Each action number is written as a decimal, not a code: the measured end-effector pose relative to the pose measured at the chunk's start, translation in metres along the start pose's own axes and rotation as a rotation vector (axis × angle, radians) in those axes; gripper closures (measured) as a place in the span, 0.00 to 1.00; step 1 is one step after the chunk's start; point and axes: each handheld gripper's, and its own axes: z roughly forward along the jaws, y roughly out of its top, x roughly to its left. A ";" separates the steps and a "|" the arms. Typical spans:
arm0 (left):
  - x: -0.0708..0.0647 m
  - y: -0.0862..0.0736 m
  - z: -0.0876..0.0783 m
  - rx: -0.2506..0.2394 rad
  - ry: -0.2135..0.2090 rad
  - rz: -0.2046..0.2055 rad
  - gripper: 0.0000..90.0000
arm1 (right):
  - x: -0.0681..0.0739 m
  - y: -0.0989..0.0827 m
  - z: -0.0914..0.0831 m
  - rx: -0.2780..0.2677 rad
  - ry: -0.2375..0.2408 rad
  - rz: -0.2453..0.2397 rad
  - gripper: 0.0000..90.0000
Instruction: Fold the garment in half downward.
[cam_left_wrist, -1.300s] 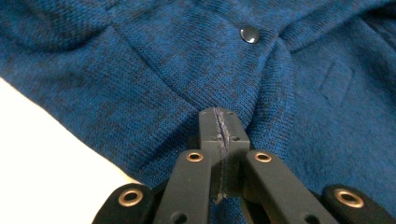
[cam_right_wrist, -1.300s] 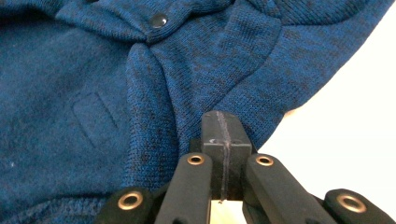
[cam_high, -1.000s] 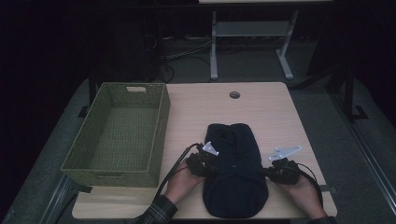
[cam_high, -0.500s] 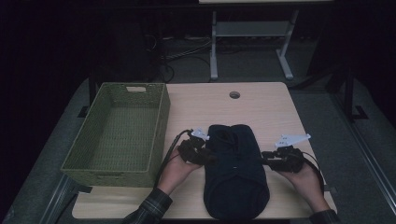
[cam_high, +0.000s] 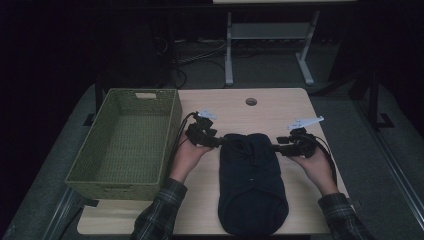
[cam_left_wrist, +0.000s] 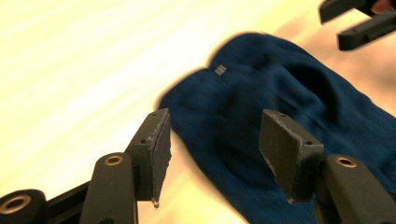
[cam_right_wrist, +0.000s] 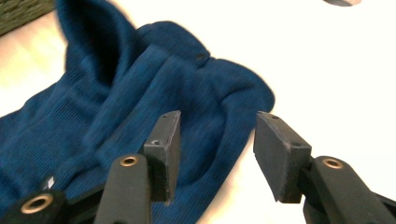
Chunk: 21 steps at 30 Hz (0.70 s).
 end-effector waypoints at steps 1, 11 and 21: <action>0.006 0.005 0.005 0.005 0.021 0.004 0.48 | -0.002 0.003 0.001 -0.001 -0.002 0.002 0.56; 0.033 0.018 0.049 0.066 0.030 -0.025 0.47 | -0.026 0.027 0.027 0.004 -0.004 0.023 0.56; 0.044 0.008 0.085 0.136 0.020 -0.056 0.44 | -0.041 0.031 0.054 0.048 -0.015 0.055 0.56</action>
